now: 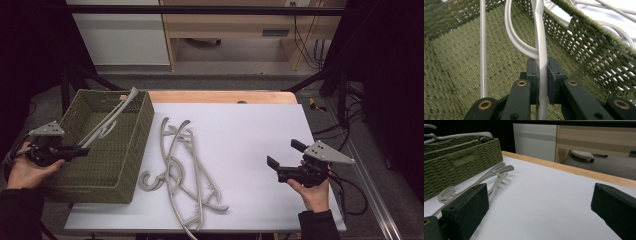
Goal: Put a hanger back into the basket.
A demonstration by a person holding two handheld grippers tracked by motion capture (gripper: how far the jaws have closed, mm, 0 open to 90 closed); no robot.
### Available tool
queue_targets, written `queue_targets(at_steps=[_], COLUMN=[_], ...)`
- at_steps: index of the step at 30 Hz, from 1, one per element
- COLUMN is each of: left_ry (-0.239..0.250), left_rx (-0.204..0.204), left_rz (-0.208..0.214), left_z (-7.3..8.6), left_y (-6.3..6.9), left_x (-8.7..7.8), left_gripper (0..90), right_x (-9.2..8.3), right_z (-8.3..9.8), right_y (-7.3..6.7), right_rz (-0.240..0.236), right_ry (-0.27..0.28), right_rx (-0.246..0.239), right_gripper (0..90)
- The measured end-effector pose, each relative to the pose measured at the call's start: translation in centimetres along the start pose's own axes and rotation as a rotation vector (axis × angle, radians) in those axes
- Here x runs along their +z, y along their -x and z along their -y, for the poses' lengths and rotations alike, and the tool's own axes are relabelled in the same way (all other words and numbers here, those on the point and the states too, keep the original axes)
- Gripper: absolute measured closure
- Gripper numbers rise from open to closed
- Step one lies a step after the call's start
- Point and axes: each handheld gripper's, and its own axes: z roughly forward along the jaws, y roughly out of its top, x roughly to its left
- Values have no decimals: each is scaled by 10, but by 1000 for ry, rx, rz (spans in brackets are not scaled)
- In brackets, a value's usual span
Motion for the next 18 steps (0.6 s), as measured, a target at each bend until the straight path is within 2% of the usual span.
queue_targets(at_steps=[2,6,8,10,11,15,17,18], left_ry=[-13,-41,-48,-82,-98,-99,-103,-122], left_rx=[0,8,6,2,0,-5,-23,-30], left_rz=[8,-2,-18,-33,-44,-60,-64,-64], left_z=[4,10,12,11,10,10,10,9], left_y=[1,3,4,5,6,6,7,6], left_x=[3,12,20,28,28,29,32,33], left_gripper=[817,815,814,814,814,813,811,807], right_x=[0,1,1,1,1,1,1,1], right_z=[0,0,0,1,1,1,0,0], right_y=[0,0,0,0,0,0,-1,-1], right_rz=[0,-1,0,0,0,-1,-3,-3], right_ry=[1,-1,0,-1,-1,0,1,1], right_rx=[0,2,3,3,3,1,3,2], right_gripper=[18,18,18,18,18,18,18,18])
